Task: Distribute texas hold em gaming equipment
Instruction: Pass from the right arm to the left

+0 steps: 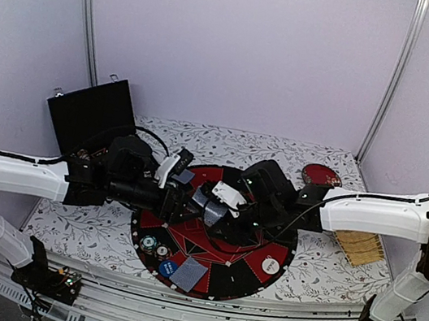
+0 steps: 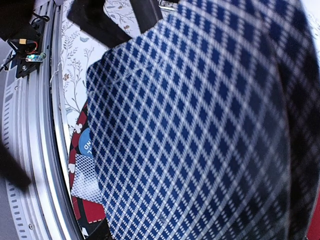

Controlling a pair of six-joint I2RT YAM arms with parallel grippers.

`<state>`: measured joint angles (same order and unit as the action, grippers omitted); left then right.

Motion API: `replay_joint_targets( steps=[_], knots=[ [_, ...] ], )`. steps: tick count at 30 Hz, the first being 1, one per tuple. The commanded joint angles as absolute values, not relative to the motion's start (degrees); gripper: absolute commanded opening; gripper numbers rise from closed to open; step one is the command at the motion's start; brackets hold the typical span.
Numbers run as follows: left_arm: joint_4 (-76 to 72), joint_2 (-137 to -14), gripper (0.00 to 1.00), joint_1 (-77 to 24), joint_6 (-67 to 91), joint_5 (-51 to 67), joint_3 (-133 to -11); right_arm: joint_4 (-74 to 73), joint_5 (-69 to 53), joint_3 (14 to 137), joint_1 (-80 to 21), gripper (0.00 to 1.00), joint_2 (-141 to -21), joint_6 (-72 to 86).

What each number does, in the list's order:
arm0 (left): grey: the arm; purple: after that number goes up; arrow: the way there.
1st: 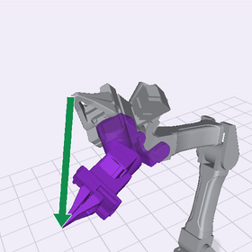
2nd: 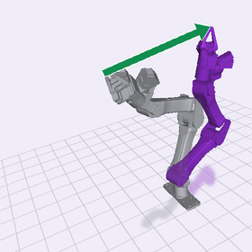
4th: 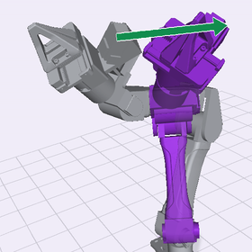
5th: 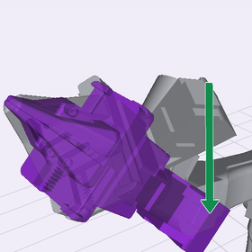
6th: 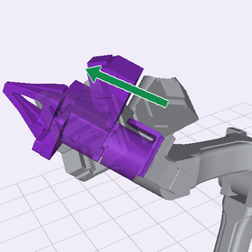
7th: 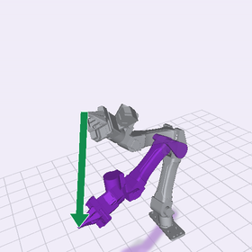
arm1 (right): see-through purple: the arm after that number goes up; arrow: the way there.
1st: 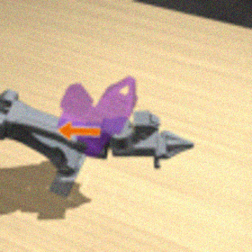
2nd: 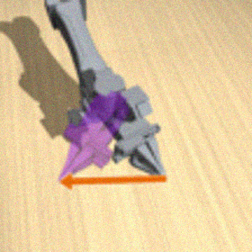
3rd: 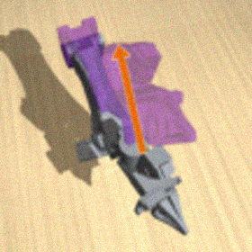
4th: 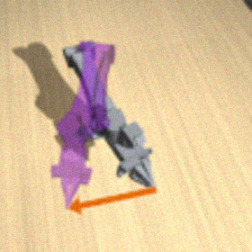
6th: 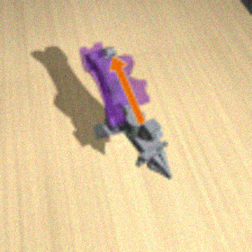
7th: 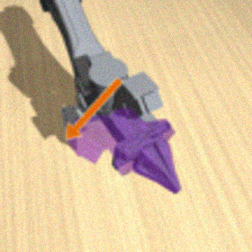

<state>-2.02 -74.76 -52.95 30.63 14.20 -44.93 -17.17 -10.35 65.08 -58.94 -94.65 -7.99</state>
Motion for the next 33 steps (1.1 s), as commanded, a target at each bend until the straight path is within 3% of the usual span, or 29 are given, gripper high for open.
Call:
replay_joint_targets(
  steps=[1,4,10,20,27,33],
  knots=[
    [1.5,-77.5,0.66,-51.9,26.6,10.1,-47.3,-17.4,-12.3,68.5,-59.7,0.43,-96.2,-9.0],
    [0.9,-78.8,0.56,-51.8,26.6,8.7,-47.9,-17.9,-12.6,68.9,-60.1,0.43,-97.3,-9.1],
    [-0.8,-80.7,0.51,-51.8,26.2,10.3,-49.2,-18.3,-12.9,68.9,-60.2,0.43,-98.5,-9.8],
    [1.2,-82.4,0.22,-51.8,25.6,10.6,-49.9,-18.5,-13.2,71.1,-60.2,0.44,-98.5,-11.2],
    [-2.0,-85.4,0.34,-51.7,25.9,19.7,-49.8,-18.8,-11.9,71.7,-60.5,0.44,-98.7,-12.4],
    [-4.7,-88.5,0.35,-50.9,28.2,25.6,-49.4,-17.3,-8.1,71.8,-61.7,0.44,-96.7,-16.0]
  ],
)
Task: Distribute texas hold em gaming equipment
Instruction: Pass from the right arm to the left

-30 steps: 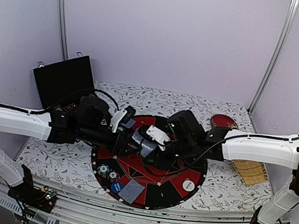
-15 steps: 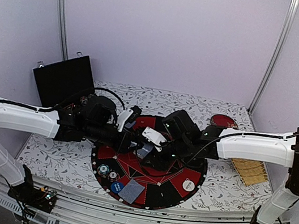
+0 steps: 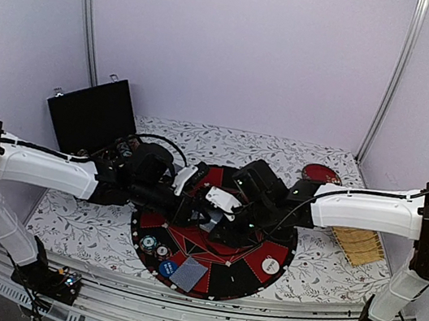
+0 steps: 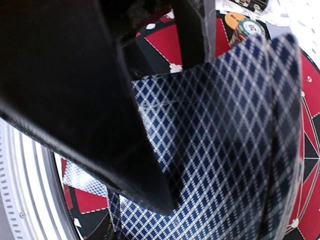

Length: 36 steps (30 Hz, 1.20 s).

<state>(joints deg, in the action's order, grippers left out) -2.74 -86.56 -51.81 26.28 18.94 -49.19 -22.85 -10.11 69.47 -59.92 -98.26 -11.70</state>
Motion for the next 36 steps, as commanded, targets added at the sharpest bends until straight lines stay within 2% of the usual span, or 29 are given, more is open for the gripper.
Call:
replay_joint_targets(
  steps=[1,6,13,16,18,20,22,23,27,36],
  knots=[
    [-5.9,-88.4,0.35,-50.7,28.8,26.6,-49.1,-16.9,-7.1,71.7,-62.0,0.44,-96.5,-16.7],
    [-15.4,-87.8,0.40,-49.4,33.4,32.9,-46.2,-13.1,-5.4,70.9,-63.2,0.43,-95.8,-20.6],
    [-24.9,-84.9,0.34,-48.1,38.5,36.6,-41.7,-6.0,-7.6,67.0,-63.3,0.44,-92.5,-25.8],
    [-24.5,-85.1,0.18,-48.1,38.5,37.4,-42.2,-6.4,-7.4,68.5,-63.2,0.44,-93.4,-26.8],
    [-24.5,-85.2,0.00,-48.1,38.6,37.9,-42.1,-5.7,-7.3,68.6,-63.3,0.44,-93.6,-27.1],
    [-24.9,-85.3,0.00,-48.1,38.8,38.3,-41.9,-5.2,-6.9,68.6,-63.2,0.46,-93.8,-27.2],
    [-25.1,-85.0,0.00,-48.1,38.9,38.5,-41.6,-4.9,-5.4,68.5,-63.3,0.51,-93.8,-27.3],
    [-25.1,-84.6,0.00,-48.0,39.0,38.4,-41.4,-4.6,-4.5,68.2,-63.3,0.56,-93.7,-27.3],
    [-24.9,-83.1,0.00,-47.7,39.4,36.4,-39.9,-2.8,-0.1,65.2,-63.3,1.00,-92.8,-29.0],
    [-26.2,-81.5,0.00,-46.2,43.5,35.9,-38.0,1.2,12.9,59.7,-67.4,0.99,-90.8,-37.0]
  ],
)
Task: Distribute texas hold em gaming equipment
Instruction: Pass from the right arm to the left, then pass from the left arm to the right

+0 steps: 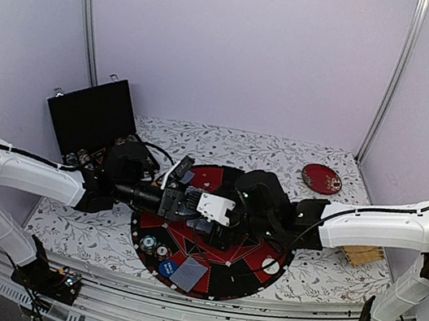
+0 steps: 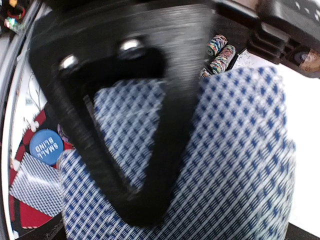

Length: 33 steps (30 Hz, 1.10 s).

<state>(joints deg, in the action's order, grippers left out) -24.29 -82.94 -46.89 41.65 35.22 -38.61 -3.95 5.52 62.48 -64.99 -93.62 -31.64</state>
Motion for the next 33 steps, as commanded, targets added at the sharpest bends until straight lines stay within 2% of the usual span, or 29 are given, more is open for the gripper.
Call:
replay_joint_targets(
  steps=[1,11,16,20,23,30,33],
  knots=[
    [-26.2,-81.5,0.00,-46.1,43.8,36.3,-38.0,2.2,13.7,58.9,-67.8,0.99,-90.4,-37.8],
    [-26.1,-81.9,0.00,-45.9,45.5,39.6,-37.3,3.4,13.5,56.8,-67.7,0.99,-88.4,-39.0],
    [-26.8,-82.5,0.00,-45.9,45.8,41.2,-37.3,1.8,13.2,57.9,-67.2,0.81,-89.6,-38.5],
    [-27.6,-83.2,0.01,-46.3,45.0,43.4,-37.9,0.5,13.3,58.9,-67.2,0.73,-90.6,-38.7],
    [-27.6,-83.3,0.08,-46.8,44.0,44.0,-38.4,-0.4,13.1,59.8,-67.2,0.63,-91.2,-38.5],
    [-28.5,-83.2,0.26,-47.8,43.2,43.7,-38.8,-0.2,11.9,60.1,-67.2,0.61,-90.9,-38.0],
    [-28.7,-83.7,0.30,-48.0,43.3,43.6,-39.0,-0.2,11.8,60.4,-67.3,0.61,-90.9,-37.9]
  ],
)
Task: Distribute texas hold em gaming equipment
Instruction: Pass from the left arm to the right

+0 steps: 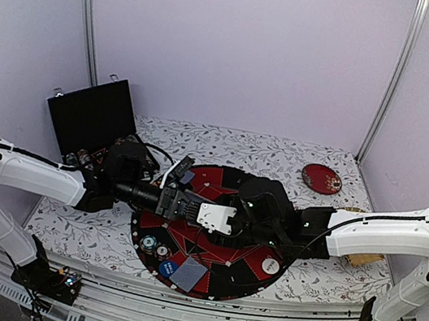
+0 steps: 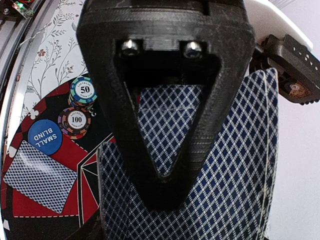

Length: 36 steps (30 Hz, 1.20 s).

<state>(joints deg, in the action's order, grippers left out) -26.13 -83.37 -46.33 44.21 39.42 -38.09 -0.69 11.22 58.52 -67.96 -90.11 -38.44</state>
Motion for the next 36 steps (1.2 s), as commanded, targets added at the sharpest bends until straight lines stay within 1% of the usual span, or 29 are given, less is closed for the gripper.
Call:
replay_joint_targets(
  steps=[1,9,10,11,14,15,17,18,20,22,23,24,28,30,32,33,36],
  knots=[
    [-28.7,-83.8,0.30,-48.1,43.3,43.6,-39.1,-0.2,11.7,60.4,-67.3,0.61,-90.9,-37.9],
    [-29.1,-85.1,0.37,-49.3,43.3,43.3,-40.5,0.5,10.4,60.5,-67.3,0.61,-90.6,-38.0],
    [-29.0,-85.4,0.36,-49.5,43.1,43.3,-40.7,0.6,10.4,60.5,-67.3,0.61,-90.5,-38.0],
    [-29.0,-85.5,0.30,-49.8,43.1,43.3,-41.0,0.7,10.4,60.4,-67.2,0.62,-90.5,-38.0],
    [-28.7,-85.8,0.03,-49.9,43.2,43.1,-40.9,0.5,10.2,60.1,-67.2,0.64,-90.2,-37.9],
    [-28.6,-85.7,0.00,-49.8,43.1,42.9,-40.7,0.1,9.8,59.8,-67.0,0.69,-90.1,-37.6],
    [-28.4,-85.3,0.00,-49.9,43.0,42.7,-40.2,-0.6,8.8,59.3,-66.5,0.84,-89.6,-37.0],
    [-28.3,-85.1,0.00,-49.9,43.1,42.6,-40.1,-0.8,8.7,59.1,-66.3,0.88,-89.4,-36.8],
    [-28.3,-85.1,0.00,-49.8,43.1,43.0,-40.1,-0.8,9.2,58.7,-66.2,0.92,-89.4,-36.8],
    [-28.3,-85.4,0.00,-49.9,43.2,43.5,-40.4,-0.9,9.2,58.9,-66.2,0.92,-89.8,-37.0],
    [-28.4,-85.5,0.00,-49.9,43.2,43.8,-40.6,-1.0,9.3,59.1,-66.2,0.92,-90.2,-37.2],
    [-28.4,-85.6,0.00,-50.0,43.2,44.1,-40.7,-1.2,9.7,59.5,-66.3,0.88,-90.7,-37.4],
    [-28.1,-85.3,0.00,-49.9,43.0,44.5,-40.7,-2.0,10.5,60.6,-66.2,0.64,-91.9,-37.5],
    [-27.5,-85.1,0.01,-49.9,42.6,44.4,-40.7,-2.1,10.1,60.4,-66.1,0.58,-91.5,-37.2],
    [-26.8,-84.9,0.09,-49.8,42.3,44.1,-40.7,-2.4,10.0,60.3,-66.2,0.55,-91.2,-36.7],
    [-26.5,-84.7,0.14,-49.8,42.1,43.9,-40.7,-2.4,9.8,60.2,-66.1,0.54,-91.1,-36.3],
    [-24.5,-84.0,0.26,-49.6,40.7,42.2,-41.4,-2.7,9.1,60.0,-66.0,0.53,-90.9,-35.6]
  ],
)
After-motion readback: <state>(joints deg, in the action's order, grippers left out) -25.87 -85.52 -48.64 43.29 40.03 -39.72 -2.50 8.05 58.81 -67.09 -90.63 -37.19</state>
